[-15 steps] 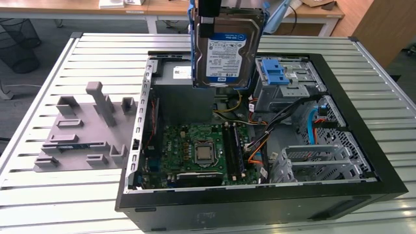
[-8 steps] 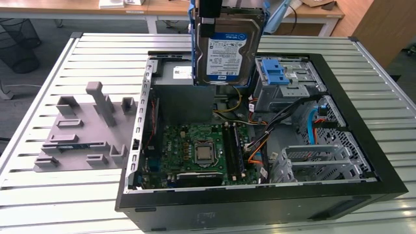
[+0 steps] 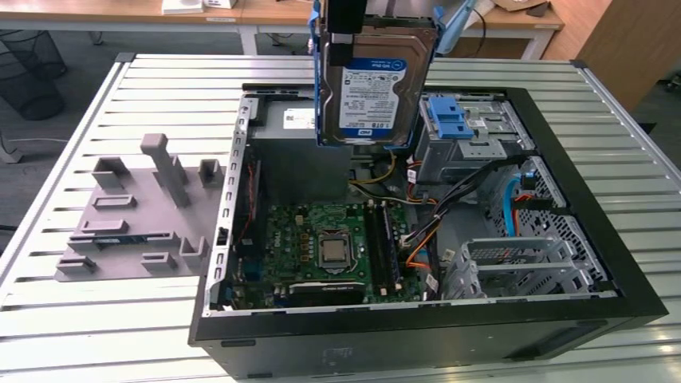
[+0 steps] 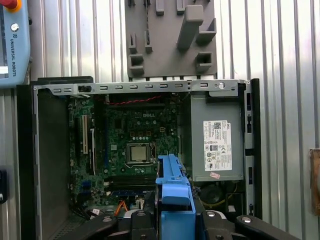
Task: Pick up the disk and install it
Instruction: 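Insert the disk into the insertion slot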
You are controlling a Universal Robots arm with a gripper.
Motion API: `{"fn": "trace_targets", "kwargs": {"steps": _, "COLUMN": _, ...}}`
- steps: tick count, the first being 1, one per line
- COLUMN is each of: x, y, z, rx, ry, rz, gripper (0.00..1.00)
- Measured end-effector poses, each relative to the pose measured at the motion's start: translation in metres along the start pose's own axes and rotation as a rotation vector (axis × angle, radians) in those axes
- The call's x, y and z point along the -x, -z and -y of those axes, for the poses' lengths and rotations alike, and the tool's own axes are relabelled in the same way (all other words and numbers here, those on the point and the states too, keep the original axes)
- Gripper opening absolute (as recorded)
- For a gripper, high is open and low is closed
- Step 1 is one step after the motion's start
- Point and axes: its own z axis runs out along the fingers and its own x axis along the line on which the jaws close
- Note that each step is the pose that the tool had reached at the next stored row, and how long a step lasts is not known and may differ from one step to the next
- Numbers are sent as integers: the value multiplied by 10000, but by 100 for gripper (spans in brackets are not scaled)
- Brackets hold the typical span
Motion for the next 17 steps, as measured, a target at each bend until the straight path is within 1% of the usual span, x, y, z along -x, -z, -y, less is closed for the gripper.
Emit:
{"fn": "trace_targets", "kwargs": {"steps": 8, "x": -18, "y": 0, "z": 1, "rx": 0, "ry": 1, "rz": 0, "gripper": 36}}
{"fn": "trace_targets", "kwargs": {"steps": 17, "x": -85, "y": 2, "z": 5, "rx": 0, "ry": 0, "rz": -1, "gripper": 36}}
